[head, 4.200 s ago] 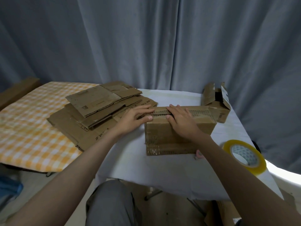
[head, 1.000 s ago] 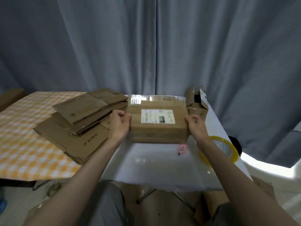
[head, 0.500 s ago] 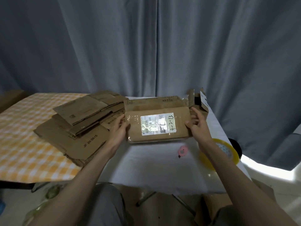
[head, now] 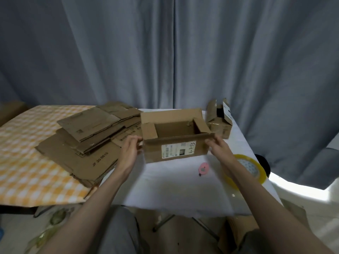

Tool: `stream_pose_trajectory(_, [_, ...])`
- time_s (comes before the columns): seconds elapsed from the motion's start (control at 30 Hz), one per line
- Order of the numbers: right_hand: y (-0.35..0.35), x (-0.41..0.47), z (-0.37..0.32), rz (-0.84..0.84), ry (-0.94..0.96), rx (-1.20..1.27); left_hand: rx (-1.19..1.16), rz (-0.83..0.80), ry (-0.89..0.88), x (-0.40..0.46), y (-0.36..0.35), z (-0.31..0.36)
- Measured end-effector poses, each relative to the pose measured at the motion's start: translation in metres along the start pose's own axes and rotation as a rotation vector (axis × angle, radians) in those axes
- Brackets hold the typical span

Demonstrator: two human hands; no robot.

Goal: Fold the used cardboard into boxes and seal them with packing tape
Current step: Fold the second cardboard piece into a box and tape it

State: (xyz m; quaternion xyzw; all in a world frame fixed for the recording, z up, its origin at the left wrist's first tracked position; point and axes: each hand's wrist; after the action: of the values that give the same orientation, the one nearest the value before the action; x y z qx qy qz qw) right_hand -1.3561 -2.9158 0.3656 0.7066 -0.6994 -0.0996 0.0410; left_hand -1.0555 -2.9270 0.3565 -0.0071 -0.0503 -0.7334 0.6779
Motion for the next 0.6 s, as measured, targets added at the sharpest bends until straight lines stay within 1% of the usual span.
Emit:
stream_pose_trajectory(0.1, [-0.003,0.005,-0.007,0.001,-0.017,0.101,0.025,0.009,0.009,-0.003,0.006,-0.003])
stream_pose_trajectory(0.23, [-0.01,0.013,-0.015,0.136,-0.091,0.145,0.139,0.009,0.081,0.006,0.01,-0.002])
stream_pose_trajectory(0.3, [-0.019,0.011,-0.018,0.103,-0.085,0.256,0.09,0.016,0.088,0.014,0.011,0.001])
stream_pose_trajectory(0.37, [-0.029,0.006,-0.02,0.058,-0.092,0.33,-0.023,0.03,0.051,0.02,0.008,0.008])
stream_pose_trajectory(0.43, [-0.036,0.003,-0.023,0.036,-0.089,0.361,-0.04,0.047,-0.023,0.021,0.004,0.013])
stream_pose_trajectory(0.5, [-0.041,0.004,-0.028,0.026,-0.088,0.351,0.019,0.019,-0.09,0.016,0.0,0.014])
stream_pose_trajectory(0.6, [-0.046,0.009,-0.031,0.043,-0.125,0.302,0.233,-0.031,-0.16,0.007,-0.005,0.008])
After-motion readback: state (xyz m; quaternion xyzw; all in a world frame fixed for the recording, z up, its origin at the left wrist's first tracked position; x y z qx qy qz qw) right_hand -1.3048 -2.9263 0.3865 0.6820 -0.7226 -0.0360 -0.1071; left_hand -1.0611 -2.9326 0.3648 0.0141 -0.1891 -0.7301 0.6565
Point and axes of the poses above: each hand's wrist, its own x-axis towards the middle knuckle, its own y-axis out of the back of the hand, z = x × y, and after that the axes turned 12 degrees about -z, right-handed
